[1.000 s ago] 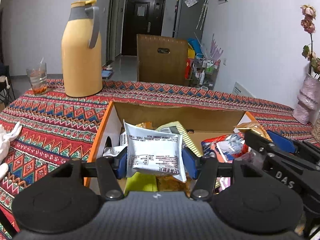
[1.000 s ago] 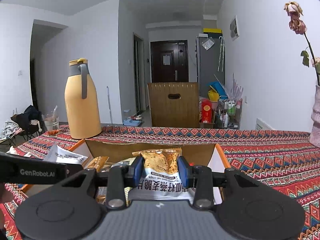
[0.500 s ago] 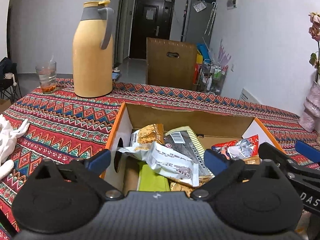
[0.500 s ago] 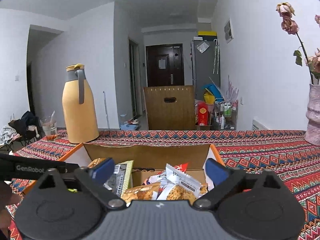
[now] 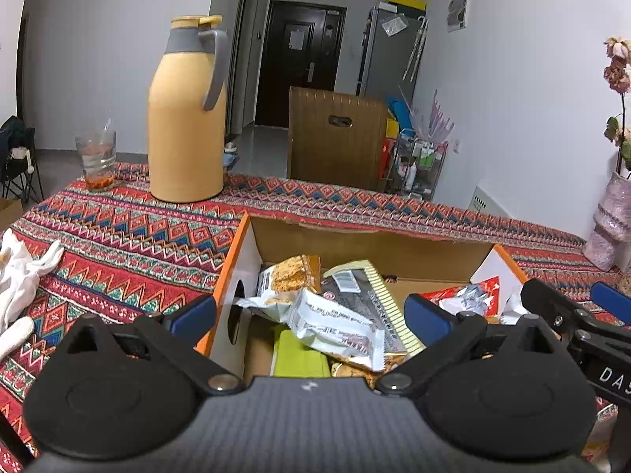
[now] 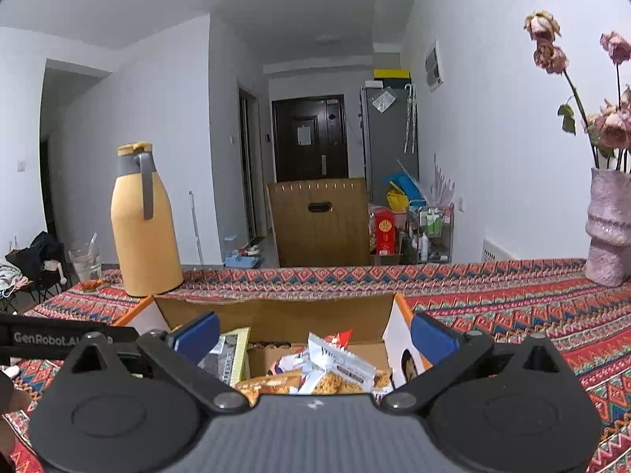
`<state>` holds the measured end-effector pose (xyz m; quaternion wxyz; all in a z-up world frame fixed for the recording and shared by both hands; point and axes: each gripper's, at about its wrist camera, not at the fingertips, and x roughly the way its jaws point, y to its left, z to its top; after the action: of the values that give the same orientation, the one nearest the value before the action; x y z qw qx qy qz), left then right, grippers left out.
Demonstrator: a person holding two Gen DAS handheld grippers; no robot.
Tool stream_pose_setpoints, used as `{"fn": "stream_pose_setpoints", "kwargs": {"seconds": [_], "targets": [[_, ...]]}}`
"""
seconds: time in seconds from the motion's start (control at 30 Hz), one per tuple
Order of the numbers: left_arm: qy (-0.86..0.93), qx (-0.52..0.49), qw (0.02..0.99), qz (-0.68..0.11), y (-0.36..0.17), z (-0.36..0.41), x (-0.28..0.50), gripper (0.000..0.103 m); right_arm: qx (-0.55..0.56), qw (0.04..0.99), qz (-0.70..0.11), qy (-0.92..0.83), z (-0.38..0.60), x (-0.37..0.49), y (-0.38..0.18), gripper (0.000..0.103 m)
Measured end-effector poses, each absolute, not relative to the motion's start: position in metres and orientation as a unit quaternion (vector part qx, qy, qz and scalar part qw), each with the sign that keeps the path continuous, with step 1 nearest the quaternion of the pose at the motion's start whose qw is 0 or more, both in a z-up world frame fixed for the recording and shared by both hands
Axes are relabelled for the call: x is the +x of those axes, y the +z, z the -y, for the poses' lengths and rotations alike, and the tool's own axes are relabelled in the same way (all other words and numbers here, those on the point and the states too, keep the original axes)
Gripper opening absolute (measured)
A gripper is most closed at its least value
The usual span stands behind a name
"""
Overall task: Organize snacks
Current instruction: 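Withdraw both grippers from the box toward the remaining packets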
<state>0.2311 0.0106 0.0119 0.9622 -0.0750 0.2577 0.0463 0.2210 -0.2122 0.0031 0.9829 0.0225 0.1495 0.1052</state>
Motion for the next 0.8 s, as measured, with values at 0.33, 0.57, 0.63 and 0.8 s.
{"fn": "stream_pose_setpoints", "kwargs": {"seconds": [0.33, 0.57, 0.63, 0.8], "targets": [[0.057, -0.068, 0.965, -0.245, 0.035, -0.015, 0.203, 0.103, 0.002, 0.984, -0.138, 0.109, 0.212, 0.192, 0.027, 0.103], [0.061, -0.065, 0.959, -0.269, 0.031, -0.028, 0.180, 0.103, -0.023, 0.976, -0.181, 0.118, 0.212, 0.167, 0.012, 0.103], [0.059, -0.063, 0.957, -0.278, 0.027, -0.030, 0.173, 0.103, -0.032, 0.971, -0.203, 0.123, 0.213, 0.160, 0.004, 0.103], [0.053, -0.051, 0.952, -0.298, 0.015, -0.031, 0.157, 0.103, -0.051, 0.955, -0.261, 0.130, 0.214, 0.145, -0.022, 0.103]]}}
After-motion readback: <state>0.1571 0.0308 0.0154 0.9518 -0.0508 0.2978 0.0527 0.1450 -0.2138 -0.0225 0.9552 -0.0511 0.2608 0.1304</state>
